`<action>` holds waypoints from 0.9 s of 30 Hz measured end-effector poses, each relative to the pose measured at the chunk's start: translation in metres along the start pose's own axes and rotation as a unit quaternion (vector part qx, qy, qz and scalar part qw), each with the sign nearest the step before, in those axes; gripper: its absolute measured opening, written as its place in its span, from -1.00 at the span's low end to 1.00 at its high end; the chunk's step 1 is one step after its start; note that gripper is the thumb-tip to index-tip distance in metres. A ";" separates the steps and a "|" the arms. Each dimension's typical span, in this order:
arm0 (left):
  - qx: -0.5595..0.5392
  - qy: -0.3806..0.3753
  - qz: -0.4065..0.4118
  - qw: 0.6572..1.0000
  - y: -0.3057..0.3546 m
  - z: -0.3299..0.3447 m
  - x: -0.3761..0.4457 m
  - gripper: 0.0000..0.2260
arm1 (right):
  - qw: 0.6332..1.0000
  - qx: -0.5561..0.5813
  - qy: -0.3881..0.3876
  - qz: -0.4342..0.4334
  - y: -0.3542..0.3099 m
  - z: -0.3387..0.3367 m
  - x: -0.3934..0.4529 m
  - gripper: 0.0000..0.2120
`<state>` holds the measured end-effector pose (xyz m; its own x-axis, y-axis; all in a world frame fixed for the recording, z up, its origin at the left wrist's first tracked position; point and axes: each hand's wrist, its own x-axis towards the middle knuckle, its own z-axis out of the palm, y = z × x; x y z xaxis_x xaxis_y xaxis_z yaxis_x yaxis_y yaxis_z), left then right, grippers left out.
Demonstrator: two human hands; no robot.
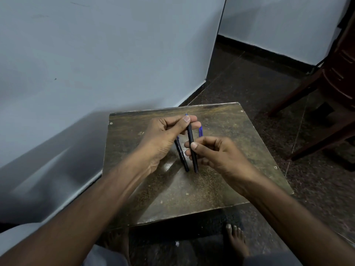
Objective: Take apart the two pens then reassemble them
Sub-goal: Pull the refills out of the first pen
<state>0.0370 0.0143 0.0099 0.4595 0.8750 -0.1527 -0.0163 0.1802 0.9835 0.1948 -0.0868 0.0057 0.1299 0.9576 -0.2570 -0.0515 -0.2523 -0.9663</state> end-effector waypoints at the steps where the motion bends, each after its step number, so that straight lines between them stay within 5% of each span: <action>1: -0.001 -0.005 0.001 1.000 0.000 0.000 0.000 -0.76 | 1.000 0.002 0.015 -0.002 0.002 0.000 0.001 -0.95; 7: -0.009 -0.018 -0.013 1.000 -0.004 -0.001 0.002 -0.77 | 0.998 0.061 0.002 0.030 0.000 0.003 0.002 -0.68; 12: -0.010 -0.019 -0.010 1.000 -0.003 0.002 0.001 -0.75 | 0.998 0.058 0.018 0.026 0.002 0.007 0.003 -0.87; 27: -0.028 -0.029 -0.021 0.999 -0.001 0.002 0.001 -0.79 | 0.992 0.111 0.023 0.051 0.000 0.009 0.004 -0.73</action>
<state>0.0390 0.0137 0.0087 0.5109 0.8390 -0.1873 -0.0438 0.2430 0.9690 0.1865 -0.0821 0.0048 0.1571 0.9200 -0.3590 -0.2827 -0.3064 -0.9090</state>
